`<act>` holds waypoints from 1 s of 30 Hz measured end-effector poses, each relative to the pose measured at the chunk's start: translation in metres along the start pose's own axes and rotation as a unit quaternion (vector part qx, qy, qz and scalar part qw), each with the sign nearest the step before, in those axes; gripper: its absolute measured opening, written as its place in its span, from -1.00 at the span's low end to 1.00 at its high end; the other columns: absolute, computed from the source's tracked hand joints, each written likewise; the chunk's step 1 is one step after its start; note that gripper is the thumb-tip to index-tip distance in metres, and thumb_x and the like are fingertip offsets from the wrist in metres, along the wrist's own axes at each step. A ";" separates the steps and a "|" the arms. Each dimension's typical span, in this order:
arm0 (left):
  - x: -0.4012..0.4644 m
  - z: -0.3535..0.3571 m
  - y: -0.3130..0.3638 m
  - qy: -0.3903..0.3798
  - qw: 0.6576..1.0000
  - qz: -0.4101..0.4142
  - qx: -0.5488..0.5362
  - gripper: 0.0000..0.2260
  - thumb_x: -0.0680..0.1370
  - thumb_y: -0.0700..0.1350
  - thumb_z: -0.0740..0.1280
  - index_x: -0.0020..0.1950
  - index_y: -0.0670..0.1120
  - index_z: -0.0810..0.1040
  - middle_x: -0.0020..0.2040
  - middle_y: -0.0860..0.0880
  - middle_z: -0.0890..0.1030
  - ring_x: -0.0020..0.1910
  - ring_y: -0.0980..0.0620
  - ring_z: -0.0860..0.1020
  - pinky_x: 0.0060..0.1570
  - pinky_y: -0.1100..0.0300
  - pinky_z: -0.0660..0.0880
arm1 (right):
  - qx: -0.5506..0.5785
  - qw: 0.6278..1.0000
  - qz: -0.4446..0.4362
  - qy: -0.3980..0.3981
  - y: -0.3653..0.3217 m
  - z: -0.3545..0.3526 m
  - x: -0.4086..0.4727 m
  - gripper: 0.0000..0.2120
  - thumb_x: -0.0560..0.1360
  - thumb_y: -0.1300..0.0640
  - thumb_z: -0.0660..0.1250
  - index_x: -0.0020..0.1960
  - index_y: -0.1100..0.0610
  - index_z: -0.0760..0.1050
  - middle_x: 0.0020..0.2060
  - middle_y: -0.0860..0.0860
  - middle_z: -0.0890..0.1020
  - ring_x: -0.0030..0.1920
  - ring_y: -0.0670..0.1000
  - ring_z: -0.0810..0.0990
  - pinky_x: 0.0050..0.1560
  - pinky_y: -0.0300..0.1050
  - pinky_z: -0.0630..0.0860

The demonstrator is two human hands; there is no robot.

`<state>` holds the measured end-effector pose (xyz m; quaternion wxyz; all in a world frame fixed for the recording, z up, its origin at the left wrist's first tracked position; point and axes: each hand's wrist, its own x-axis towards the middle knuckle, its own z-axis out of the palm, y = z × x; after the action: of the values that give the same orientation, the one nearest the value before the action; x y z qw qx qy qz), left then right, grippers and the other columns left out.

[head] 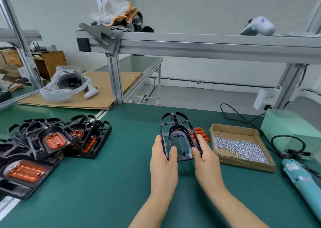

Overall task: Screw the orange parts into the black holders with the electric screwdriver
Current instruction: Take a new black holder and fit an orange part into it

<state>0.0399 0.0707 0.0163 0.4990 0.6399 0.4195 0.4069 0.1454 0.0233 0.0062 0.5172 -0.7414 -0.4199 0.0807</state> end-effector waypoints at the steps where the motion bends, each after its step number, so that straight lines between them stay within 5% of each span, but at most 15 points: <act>1: -0.002 0.004 0.001 -0.001 1.000 -0.003 -0.013 -0.51 0.61 -0.08 0.21 0.52 0.06 0.15 0.36 0.29 0.33 0.22 0.44 0.35 0.20 0.41 0.28 | 0.002 1.000 -0.003 0.008 0.001 -0.005 -0.005 -0.56 0.64 0.20 0.14 0.51 0.13 0.25 0.38 -0.06 0.42 0.34 -0.12 0.36 0.19 -0.49 0.20; 3: -0.004 0.011 0.000 -0.003 0.999 -0.009 -0.031 -0.50 0.61 -0.07 0.22 0.52 0.05 0.15 0.40 0.22 0.35 0.28 0.36 0.36 0.30 0.29 0.31 | 0.011 1.000 -0.007 0.016 0.003 -0.015 -0.016 -0.57 0.64 0.19 0.16 0.51 0.12 0.27 0.33 -0.14 0.40 0.31 -0.21 0.33 0.14 -0.64 0.14; 5: -0.005 0.015 0.000 -0.012 0.998 -0.023 -0.065 -0.51 0.60 -0.07 0.22 0.52 0.05 0.18 0.43 0.12 0.38 0.36 0.16 0.38 0.39 0.07 0.30 | 0.018 1.000 -0.010 0.014 0.006 -0.025 -0.027 -0.57 0.64 0.19 0.17 0.50 0.11 0.28 0.33 -0.17 0.39 0.33 -0.21 0.34 0.19 -0.63 0.15; 8: -0.006 0.018 0.002 -0.019 0.992 -0.051 -0.114 -0.51 0.61 -0.06 0.22 0.52 0.06 0.18 0.42 0.12 0.39 0.38 0.09 0.39 0.41 0.00 0.29 | 0.014 1.000 -0.010 0.002 0.013 -0.041 -0.039 -0.58 0.63 0.21 0.20 0.48 0.10 0.31 0.31 -0.17 0.44 0.30 -0.19 0.40 0.19 -0.59 0.21; 10: -0.007 0.020 0.002 -0.021 0.990 -0.060 -0.127 -0.56 0.62 -0.09 0.21 0.49 0.06 0.23 0.37 0.25 0.42 0.33 0.20 0.42 0.38 0.17 0.32 | 0.007 1.000 -0.011 -0.009 0.018 -0.053 -0.044 -0.58 0.62 0.24 0.20 0.47 0.10 0.33 0.29 -0.21 0.43 0.27 -0.24 0.40 0.14 -0.63 0.17; 12: -0.007 0.023 0.001 -0.020 0.990 -0.058 -0.124 -0.72 0.62 -0.14 0.21 0.28 0.15 0.35 0.07 0.51 0.48 0.08 0.54 0.43 0.07 0.57 0.36 | 0.003 1.000 -0.006 -0.027 0.023 -0.064 -0.046 -0.58 0.62 0.25 0.20 0.47 0.09 0.33 0.29 -0.22 0.42 0.29 -0.25 0.39 0.13 -0.64 0.16; 14: -0.010 0.027 0.001 -0.022 0.991 -0.064 -0.116 -0.76 0.61 -0.15 0.22 0.16 0.20 0.37 -0.08 0.56 0.45 -0.05 0.62 0.42 -0.07 0.62 0.34 | 0.003 0.999 0.000 -0.046 0.029 -0.075 -0.048 -0.59 0.63 0.25 0.19 0.46 0.06 0.33 0.28 -0.26 0.41 0.25 -0.33 0.39 0.13 -0.63 0.17; 17: -0.013 0.030 0.001 -0.031 0.992 -0.068 -0.104 -0.55 0.61 -0.09 0.22 0.49 0.09 0.24 0.30 0.32 0.35 0.33 0.20 0.41 0.36 0.13 0.32 | -0.007 0.997 0.008 -0.076 0.039 -0.088 -0.047 -0.60 0.63 0.23 0.20 0.44 0.01 0.36 0.22 -0.34 0.42 0.14 -0.51 0.36 0.09 -0.63 0.20; 19: -0.013 0.030 -0.002 -0.034 0.993 -0.073 -0.085 -0.51 0.61 -0.09 0.21 0.52 0.04 0.18 0.39 0.21 0.32 0.35 0.03 0.41 0.39 -0.02 0.30 | -0.025 0.995 0.011 -0.100 0.045 -0.096 -0.043 -0.61 0.63 0.21 0.20 0.43 -0.01 0.37 0.22 -0.32 0.43 0.15 -0.47 0.37 0.09 -0.65 0.18; 30: -0.018 0.013 -0.019 -0.094 0.986 -0.037 0.135 -0.59 0.59 -0.13 0.23 0.45 0.01 0.34 0.31 0.15 0.47 0.19 0.14 0.45 0.19 0.23 0.30 | -0.109 0.966 -0.018 -0.234 0.070 -0.116 -0.015 -0.64 0.65 0.23 0.16 0.38 -0.04 0.42 0.25 -0.23 0.50 0.29 -0.19 0.43 0.24 -0.47 0.26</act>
<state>0.0444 0.0528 -0.0066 0.4603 0.7205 0.4455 0.2658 0.2373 -0.0762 -0.0048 0.3220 -0.7463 -0.5485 0.1963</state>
